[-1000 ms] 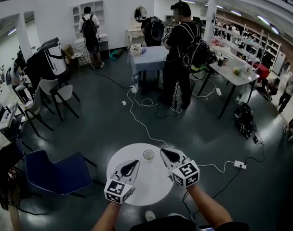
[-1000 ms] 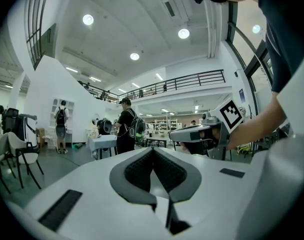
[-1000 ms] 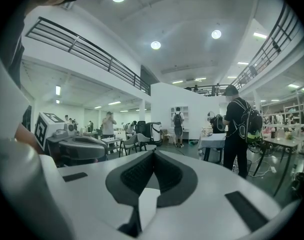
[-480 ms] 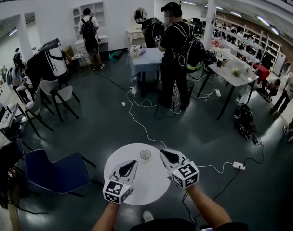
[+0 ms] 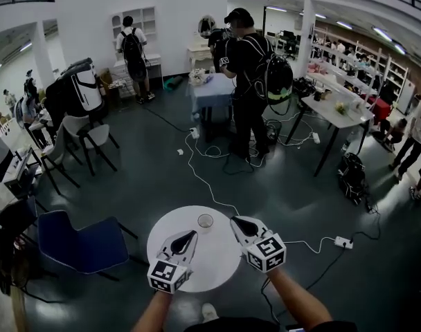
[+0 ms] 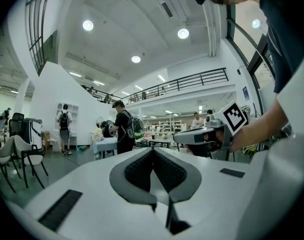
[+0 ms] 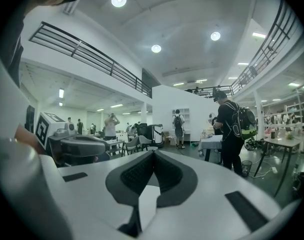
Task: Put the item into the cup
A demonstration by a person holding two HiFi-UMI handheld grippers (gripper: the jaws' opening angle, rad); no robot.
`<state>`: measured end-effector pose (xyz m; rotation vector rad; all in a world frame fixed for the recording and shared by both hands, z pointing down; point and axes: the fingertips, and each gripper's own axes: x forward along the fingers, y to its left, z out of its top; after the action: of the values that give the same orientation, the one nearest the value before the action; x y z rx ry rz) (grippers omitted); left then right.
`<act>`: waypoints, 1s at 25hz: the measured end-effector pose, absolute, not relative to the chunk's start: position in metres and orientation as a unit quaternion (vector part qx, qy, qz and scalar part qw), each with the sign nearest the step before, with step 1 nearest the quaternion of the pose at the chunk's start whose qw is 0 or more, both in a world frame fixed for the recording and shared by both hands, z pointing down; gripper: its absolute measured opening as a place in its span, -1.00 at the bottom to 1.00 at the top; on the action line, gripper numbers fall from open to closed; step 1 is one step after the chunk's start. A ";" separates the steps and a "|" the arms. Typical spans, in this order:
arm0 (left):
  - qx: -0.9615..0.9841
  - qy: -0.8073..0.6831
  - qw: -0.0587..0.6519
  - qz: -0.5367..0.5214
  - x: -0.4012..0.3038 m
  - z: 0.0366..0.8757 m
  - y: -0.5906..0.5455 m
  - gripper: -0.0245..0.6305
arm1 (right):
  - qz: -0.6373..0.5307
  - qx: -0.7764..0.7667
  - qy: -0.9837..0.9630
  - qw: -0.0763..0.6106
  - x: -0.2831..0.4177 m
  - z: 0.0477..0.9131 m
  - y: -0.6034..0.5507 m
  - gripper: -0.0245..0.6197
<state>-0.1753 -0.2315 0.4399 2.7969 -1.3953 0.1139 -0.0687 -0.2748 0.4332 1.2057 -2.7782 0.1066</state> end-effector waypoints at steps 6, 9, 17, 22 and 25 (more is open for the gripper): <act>0.895 -0.445 0.003 0.036 -0.148 0.444 -0.204 -0.87 | 0.034 0.397 -0.916 0.050 -0.045 0.439 -0.247 -0.87; 0.896 -0.443 0.003 0.037 -0.137 0.442 -0.191 -0.87 | 0.034 0.399 -0.915 0.045 -0.033 0.437 -0.235 -0.87; 0.894 -0.448 0.005 0.020 -0.103 0.426 -0.153 -0.88 | 0.028 0.392 -0.918 0.043 -0.003 0.429 -0.190 -0.87; 0.895 -0.445 0.009 0.025 -0.067 0.427 -0.121 -0.88 | 0.030 0.389 -0.920 0.035 0.027 0.432 -0.156 -0.87; 0.895 -0.446 0.008 0.028 -0.048 0.433 -0.099 -0.87 | 0.030 0.386 -0.921 0.032 0.044 0.436 -0.136 -0.87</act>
<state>-0.0482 -0.0986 0.4325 2.7952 -1.3937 0.0873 0.0442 -0.1356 0.4363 1.1893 -2.8361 0.0933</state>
